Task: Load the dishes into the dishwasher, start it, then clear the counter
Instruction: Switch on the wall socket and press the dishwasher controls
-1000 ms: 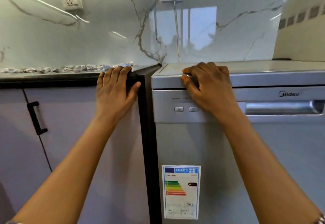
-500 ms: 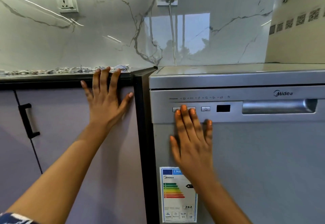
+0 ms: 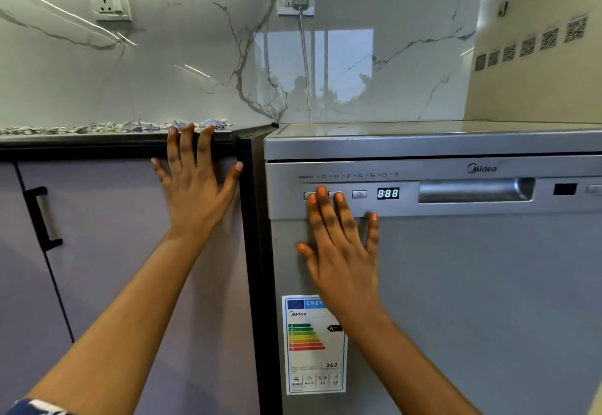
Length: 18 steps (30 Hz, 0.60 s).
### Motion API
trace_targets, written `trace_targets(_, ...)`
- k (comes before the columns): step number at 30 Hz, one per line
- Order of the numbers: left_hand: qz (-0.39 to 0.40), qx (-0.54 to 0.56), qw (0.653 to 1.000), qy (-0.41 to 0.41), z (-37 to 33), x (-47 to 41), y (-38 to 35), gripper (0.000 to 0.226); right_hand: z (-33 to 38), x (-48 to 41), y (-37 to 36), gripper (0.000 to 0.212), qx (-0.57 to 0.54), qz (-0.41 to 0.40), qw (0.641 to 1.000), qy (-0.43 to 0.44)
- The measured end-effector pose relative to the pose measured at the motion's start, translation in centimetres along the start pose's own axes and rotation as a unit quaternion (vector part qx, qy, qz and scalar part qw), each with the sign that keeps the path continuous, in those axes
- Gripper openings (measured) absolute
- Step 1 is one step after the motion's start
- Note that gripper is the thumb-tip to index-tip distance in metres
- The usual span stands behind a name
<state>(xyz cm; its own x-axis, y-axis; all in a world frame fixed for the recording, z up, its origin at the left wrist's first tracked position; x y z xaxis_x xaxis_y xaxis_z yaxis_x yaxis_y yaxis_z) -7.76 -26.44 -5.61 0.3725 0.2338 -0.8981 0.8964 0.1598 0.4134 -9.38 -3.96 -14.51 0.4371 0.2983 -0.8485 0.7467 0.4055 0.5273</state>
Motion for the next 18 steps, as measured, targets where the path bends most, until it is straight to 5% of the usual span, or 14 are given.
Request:
trace_targets(4,0.010,0.050,0.999,0.019,-1.7,0.5,1.7,0.076,-0.4,-0.2,0.4,0.071,0.011,0.018,0.999,0.050)
trace_targets(7,-0.006,0.100,0.993,-0.056,-5.7,1.1,3.6,0.065,-1.2,-0.4,2.3,0.066,-0.009,-0.004,0.997,0.076)
trace_targets(10,0.007,0.094,0.984,-0.154,-9.2,1.5,3.9,0.058,-4.3,-1.8,5.6,0.060,-0.039,-0.058,0.996,0.051)
trace_targets(14,0.003,0.126,0.981,-0.148,-9.7,1.6,3.3,0.054,-9.9,-5.1,8.9,0.055,-0.032,-0.125,0.992,-0.015)
trace_targets(18,0.001,0.173,0.975,-0.137,-10.0,1.7,2.7,0.052,-15.0,-7.2,9.1,0.054,-0.049,-0.092,0.993,-0.054)
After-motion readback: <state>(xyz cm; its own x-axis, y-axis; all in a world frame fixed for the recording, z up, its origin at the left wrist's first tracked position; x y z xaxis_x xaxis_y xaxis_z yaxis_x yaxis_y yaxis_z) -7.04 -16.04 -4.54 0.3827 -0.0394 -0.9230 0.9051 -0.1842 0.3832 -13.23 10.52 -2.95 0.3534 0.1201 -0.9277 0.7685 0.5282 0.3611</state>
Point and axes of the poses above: each hand's wrist, its own x-axis away from the middle knuckle, its own y-axis out of the back of the hand, z = x × y, the point moved 8 cm from there along -x, towards the middle knuckle, and after that the axes turned 6 degrees about -x, right-handed, at the moved point
